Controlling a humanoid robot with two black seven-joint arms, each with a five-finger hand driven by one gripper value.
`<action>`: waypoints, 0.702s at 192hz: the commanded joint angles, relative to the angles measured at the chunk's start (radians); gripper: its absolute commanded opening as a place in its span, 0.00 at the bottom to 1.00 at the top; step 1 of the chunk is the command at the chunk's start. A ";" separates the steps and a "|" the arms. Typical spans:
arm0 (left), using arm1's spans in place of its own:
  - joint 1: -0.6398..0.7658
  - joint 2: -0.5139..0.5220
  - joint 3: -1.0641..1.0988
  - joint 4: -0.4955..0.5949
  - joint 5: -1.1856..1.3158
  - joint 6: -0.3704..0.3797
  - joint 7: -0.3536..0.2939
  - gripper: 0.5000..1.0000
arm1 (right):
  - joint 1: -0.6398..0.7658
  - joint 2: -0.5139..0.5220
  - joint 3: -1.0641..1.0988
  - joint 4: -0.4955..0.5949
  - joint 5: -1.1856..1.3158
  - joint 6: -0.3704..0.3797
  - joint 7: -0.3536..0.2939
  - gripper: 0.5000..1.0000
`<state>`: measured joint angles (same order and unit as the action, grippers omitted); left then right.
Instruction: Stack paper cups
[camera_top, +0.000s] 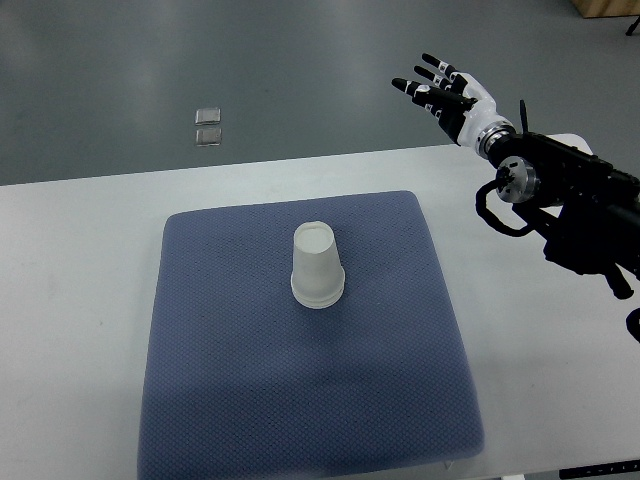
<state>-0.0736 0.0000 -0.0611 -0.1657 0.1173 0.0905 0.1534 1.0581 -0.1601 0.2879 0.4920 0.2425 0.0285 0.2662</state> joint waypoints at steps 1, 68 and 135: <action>0.000 0.000 0.000 0.000 -0.001 0.000 0.000 1.00 | -0.020 0.008 0.031 -0.006 0.049 -0.001 0.001 0.83; 0.000 0.000 0.001 0.000 0.001 0.000 0.000 1.00 | -0.075 0.054 0.034 -0.009 0.035 0.007 0.074 0.83; 0.000 0.000 0.000 0.000 -0.001 0.000 0.000 1.00 | -0.083 0.063 0.033 -0.010 0.031 -0.004 0.074 0.83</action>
<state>-0.0736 0.0000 -0.0613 -0.1657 0.1177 0.0905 0.1534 0.9804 -0.0967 0.3222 0.4832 0.2743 0.0296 0.3406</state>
